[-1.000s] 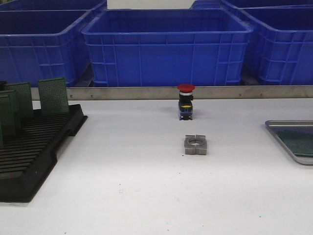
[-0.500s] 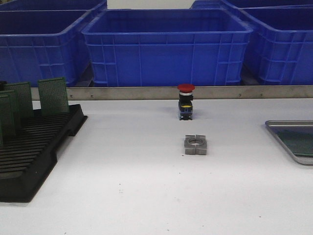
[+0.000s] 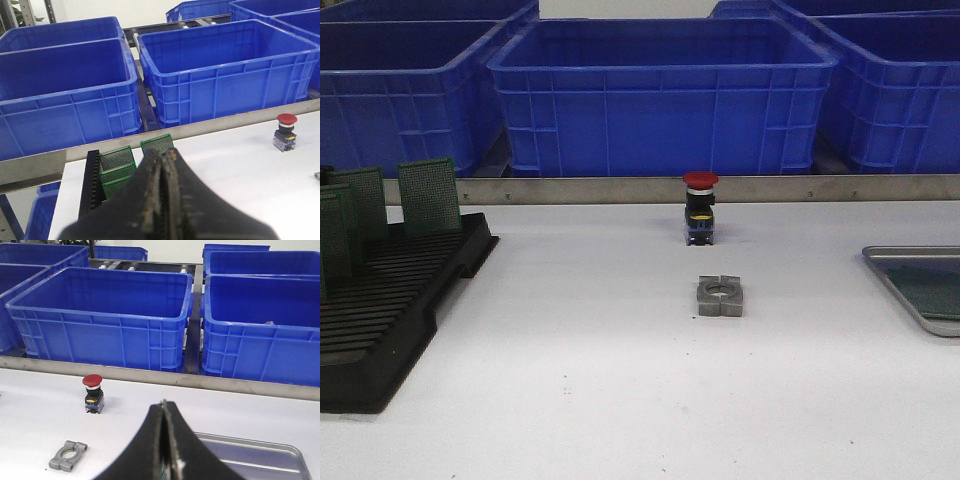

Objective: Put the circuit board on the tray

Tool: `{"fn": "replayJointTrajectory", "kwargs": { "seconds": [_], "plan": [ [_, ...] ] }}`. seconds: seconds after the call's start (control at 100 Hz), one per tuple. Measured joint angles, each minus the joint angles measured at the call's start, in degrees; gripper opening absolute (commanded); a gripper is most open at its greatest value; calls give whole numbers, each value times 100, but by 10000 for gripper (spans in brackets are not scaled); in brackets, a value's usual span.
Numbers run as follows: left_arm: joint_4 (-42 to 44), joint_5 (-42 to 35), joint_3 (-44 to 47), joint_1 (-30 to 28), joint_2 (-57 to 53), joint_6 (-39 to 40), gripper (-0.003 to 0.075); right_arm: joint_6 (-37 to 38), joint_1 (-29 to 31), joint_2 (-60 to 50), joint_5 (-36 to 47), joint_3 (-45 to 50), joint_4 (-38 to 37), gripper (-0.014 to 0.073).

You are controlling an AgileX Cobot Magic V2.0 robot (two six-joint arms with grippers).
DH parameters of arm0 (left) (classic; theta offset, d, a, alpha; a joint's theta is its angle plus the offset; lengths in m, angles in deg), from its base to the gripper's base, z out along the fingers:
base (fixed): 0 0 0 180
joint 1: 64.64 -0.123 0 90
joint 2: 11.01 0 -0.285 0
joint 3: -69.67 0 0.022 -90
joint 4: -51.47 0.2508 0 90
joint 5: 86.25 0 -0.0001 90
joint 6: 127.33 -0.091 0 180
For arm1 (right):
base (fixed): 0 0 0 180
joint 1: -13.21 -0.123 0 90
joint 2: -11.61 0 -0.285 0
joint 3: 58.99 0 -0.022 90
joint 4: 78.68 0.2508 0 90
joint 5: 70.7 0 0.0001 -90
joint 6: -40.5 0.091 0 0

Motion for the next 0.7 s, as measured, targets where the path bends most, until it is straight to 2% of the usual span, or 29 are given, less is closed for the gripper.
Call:
{"fn": "replayJointTrajectory", "kwargs": {
  "seconds": [0.32,0.45,0.52,0.65,0.7],
  "plan": [
    [0,0,0,0,0,0,-19,0,0,0,9,0,0,-69],
    [354,0,0,0,-15,118,-19,0,0,0,9,0,0,-69],
    [984,0,0,0,-55,692,-19,0,0,0,9,0,0,-69],
    [2966,0,36,0,-258,2846,-19,0,0,0,9,0,0,-69],
    [3525,0,86,0,-381,3389,-19,0,0,0,9,0,0,-69]
  ]
}}
